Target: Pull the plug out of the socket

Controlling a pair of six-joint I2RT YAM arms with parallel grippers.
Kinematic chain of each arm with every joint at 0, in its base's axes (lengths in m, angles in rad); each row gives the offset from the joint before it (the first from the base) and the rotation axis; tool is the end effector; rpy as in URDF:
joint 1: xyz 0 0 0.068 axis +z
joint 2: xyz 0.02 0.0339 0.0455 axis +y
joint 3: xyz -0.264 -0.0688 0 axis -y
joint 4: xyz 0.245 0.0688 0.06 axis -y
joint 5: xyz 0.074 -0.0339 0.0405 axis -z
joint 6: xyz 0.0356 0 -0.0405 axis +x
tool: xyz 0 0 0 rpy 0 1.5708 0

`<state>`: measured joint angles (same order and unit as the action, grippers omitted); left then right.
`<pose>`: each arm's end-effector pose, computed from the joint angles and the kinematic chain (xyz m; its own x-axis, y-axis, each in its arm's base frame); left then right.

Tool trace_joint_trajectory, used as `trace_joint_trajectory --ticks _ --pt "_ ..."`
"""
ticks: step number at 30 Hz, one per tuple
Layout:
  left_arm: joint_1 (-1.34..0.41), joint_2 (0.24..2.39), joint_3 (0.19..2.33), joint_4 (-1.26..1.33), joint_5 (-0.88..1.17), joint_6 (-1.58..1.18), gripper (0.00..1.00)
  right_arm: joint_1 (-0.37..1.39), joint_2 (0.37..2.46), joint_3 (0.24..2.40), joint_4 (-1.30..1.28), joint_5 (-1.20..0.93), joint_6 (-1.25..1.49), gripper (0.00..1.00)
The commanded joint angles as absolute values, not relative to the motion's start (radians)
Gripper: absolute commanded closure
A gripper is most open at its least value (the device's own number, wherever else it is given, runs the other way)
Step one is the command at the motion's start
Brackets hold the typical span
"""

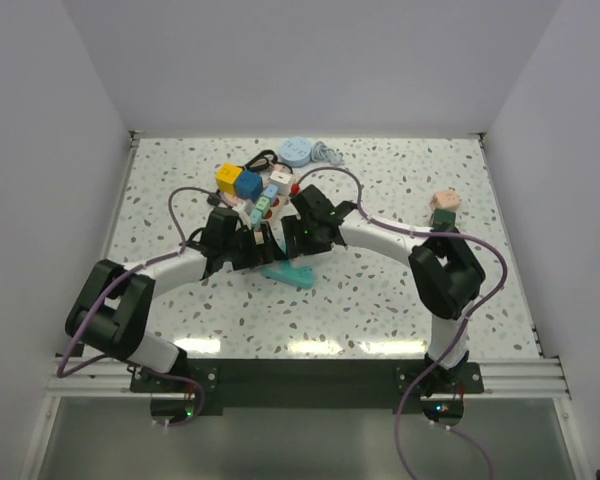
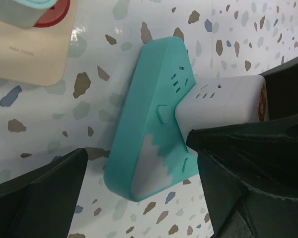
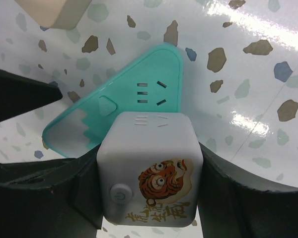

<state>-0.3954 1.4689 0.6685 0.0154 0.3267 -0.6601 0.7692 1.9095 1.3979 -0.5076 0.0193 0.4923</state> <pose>0.2568 -0.1196 0.1660 -0.8674 -0.2673 -0.4197 0.0537 0.7883 -0.6130 0.2937 0.2834 0.2015 -0.8645 -0.1792 -0.4696 -0.3172 0.9192 0.2332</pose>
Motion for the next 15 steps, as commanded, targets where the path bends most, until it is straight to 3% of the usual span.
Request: trace_joint_trajectory --ticks 1,12,15 --pt "-0.396 1.508 0.703 0.127 0.348 -0.617 0.02 0.72 1.87 1.319 -0.462 -0.063 0.538 1.0" --pt "-0.399 1.646 0.675 0.339 0.483 -0.638 0.05 0.626 1.842 1.229 -0.327 -0.34 0.356 1.0" --pt "-0.414 1.68 0.679 0.393 0.56 -0.652 0.21 0.615 1.851 1.227 -0.331 -0.371 0.348 1.0"
